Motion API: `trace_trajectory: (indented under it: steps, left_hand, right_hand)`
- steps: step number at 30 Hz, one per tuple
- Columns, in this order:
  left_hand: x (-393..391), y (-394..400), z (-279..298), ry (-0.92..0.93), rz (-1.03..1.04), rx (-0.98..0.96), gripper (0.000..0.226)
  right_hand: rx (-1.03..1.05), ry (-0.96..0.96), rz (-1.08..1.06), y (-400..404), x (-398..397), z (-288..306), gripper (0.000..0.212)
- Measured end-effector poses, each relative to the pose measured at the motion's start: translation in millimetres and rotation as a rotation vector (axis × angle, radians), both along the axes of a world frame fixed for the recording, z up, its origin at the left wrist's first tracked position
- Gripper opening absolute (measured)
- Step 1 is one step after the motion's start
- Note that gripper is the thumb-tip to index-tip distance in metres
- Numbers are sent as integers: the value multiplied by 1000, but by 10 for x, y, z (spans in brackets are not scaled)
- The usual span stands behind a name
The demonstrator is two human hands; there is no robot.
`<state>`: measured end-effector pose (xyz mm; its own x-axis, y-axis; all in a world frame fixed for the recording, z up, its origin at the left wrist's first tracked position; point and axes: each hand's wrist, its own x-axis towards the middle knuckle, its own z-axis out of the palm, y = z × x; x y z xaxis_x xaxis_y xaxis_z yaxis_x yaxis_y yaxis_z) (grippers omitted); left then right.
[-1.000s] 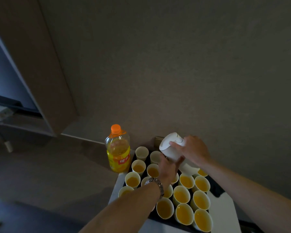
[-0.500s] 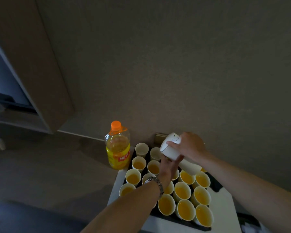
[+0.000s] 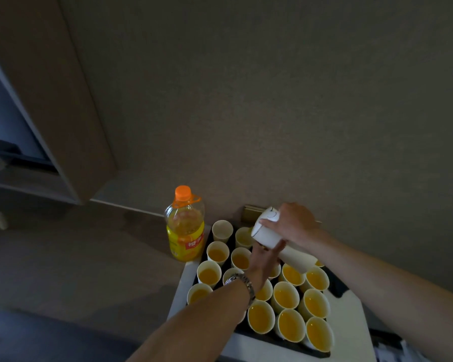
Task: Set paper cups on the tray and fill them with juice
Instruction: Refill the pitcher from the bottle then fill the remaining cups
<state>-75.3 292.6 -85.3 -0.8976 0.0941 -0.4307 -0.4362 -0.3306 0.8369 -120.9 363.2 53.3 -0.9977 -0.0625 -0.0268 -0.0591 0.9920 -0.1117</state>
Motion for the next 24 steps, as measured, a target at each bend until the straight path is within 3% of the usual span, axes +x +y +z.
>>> trace_trajectory:
  steps: [3, 9, 15, 24]
  left_hand:
    - [22, 5, 10, -9, -8, 13, 86]
    - [43, 9, -29, -10, -8, 17, 90]
    - [47, 21, -34, 6, 0, 5, 114]
    - [71, -3, 38, 2, 9, -15, 115]
  right_hand:
    - [10, -10, -4, -3, -3, 1, 65]
    - [24, -33, -23, 1, -26, -41, 68]
    - [23, -44, -28, 4, -25, -58, 69]
    - [7, -20, -32, 0, -32, -61, 66]
